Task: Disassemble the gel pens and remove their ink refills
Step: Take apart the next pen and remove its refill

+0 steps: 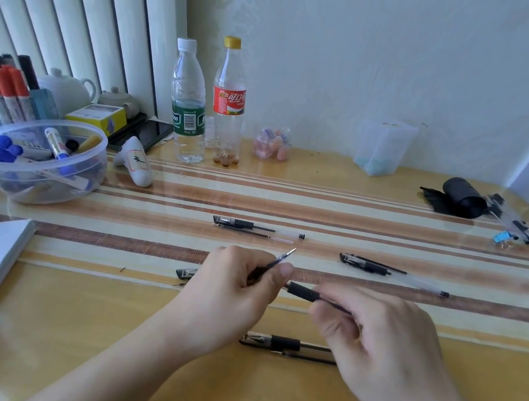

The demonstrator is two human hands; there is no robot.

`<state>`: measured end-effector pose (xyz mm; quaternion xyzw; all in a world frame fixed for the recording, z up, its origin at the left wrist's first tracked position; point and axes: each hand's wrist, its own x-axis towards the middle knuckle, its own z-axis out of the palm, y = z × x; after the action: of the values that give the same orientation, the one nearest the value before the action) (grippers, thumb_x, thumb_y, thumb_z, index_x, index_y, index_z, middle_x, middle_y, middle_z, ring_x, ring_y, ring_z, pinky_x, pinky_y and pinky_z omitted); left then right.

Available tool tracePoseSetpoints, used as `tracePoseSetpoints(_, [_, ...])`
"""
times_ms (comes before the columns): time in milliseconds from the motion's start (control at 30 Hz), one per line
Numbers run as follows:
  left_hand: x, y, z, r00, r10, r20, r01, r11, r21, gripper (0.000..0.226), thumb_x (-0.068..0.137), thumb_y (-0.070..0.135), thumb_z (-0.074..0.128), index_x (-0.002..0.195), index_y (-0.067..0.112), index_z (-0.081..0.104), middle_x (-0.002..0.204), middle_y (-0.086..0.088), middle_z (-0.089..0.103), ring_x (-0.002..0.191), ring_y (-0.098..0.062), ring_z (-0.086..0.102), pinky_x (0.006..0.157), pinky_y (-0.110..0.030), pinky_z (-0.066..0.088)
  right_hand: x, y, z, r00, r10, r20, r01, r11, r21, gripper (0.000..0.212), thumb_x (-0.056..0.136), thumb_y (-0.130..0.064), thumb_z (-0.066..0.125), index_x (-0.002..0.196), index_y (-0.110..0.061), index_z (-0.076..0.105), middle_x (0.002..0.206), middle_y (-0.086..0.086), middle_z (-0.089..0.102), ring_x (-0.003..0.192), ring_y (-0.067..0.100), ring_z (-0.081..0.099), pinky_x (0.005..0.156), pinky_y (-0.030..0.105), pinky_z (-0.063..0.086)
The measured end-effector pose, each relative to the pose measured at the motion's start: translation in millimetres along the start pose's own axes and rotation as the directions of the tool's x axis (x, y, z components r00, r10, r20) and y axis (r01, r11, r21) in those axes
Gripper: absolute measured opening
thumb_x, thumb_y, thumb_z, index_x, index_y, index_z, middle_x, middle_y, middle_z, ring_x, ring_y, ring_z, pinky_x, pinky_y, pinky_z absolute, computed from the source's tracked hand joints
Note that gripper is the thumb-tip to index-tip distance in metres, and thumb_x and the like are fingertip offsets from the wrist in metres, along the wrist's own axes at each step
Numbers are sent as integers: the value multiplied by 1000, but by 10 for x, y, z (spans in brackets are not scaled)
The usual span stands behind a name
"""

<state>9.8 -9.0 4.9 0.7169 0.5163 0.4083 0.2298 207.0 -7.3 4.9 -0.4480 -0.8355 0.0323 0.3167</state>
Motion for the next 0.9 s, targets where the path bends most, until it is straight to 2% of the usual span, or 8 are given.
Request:
tracePoseSetpoints(200, [36, -22, -23, 993, -122, -3, 122, 991, -62, 48, 96, 36, 51, 53, 13, 50, 40, 8, 31, 38, -7, 27, 41, -19, 23, 30, -6, -13, 997, 69, -30, -69, 998, -8, 25, 76, -55, 66, 79, -35, 51, 57, -23, 51, 47, -1, 44, 44, 13, 34])
tracePoseSetpoints(333, [69, -50, -73, 992, -128, 7, 128, 984, -121, 39, 91, 39, 58, 62, 13, 62, 46, 8, 32, 42, -9, 28, 43, -18, 23, 9, -5, -22, 997, 45, 56, -43, 998, -37, 34, 79, -70, 49, 94, -40, 52, 58, -27, 42, 57, -11, 48, 46, 11, 33])
tracePoseSetpoints(467, [74, -71, -129, 995, -75, 60, 79, 994, -74, 29, 93, 29, 59, 73, 8, 61, 51, 9, 33, 46, -8, 28, 45, -16, 25, 25, 17, -43, 999, 25, 20, -23, 995, -95, 28, 88, -57, 47, 96, -37, 63, 68, -21, 63, 51, 0, 53, 43, 22, 45])
tracePoseSetpoints(633, [141, -209, -291, 977, -154, -150, 149, 988, -44, 31, 96, 28, 51, 76, 5, 56, 54, 2, 37, 45, -11, 31, 45, -25, 29, 89, 225, -196, 974, 190, 126, -153, 954, -259, 9, 90, -44, 54, 92, -36, 58, 62, -24, 52, 52, -1, 51, 43, 19, 37])
tracePoseSetpoints(700, [159, -213, -326, 966, -178, -188, 163, 982, -93, 30, 97, 30, 49, 76, 9, 56, 58, -1, 37, 49, -15, 32, 48, -32, 29, 102, 334, -260, 946, 320, 45, -314, 944, -101, 8, 87, -40, 60, 85, -33, 57, 59, -14, 52, 51, 4, 50, 48, 23, 42])
tracePoseSetpoints(767, [136, -143, -278, 985, -147, -86, 130, 975, -177, 31, 97, 33, 50, 74, 12, 55, 58, -1, 35, 50, -17, 31, 49, -34, 28, 136, 320, -286, 910, 411, -59, -376, 876, 302, 13, 82, -33, 71, 77, -24, 63, 51, -1, 47, 47, 5, 46, 51, 20, 41])
tracePoseSetpoints(833, [73, -44, -161, 992, -80, 100, 102, 965, -242, 33, 93, 42, 51, 73, 16, 55, 56, 4, 34, 51, -16, 30, 49, -32, 28, 171, 171, -294, 897, 441, 45, -345, 629, 696, 20, 74, -36, 76, 80, -17, 72, 47, 0, 47, 46, 4, 45, 53, 15, 38])
tracePoseSetpoints(900, [7, 54, -38, 962, -14, 273, 100, 948, -302, 32, 88, 47, 51, 73, 19, 56, 54, 11, 35, 51, -14, 30, 48, -30, 27, 171, 80, -247, 928, 310, 205, -344, 509, 789, 29, 69, -43, 79, 84, -18, 77, 48, -5, 43, 46, 7, 38, 48, 18, 31])
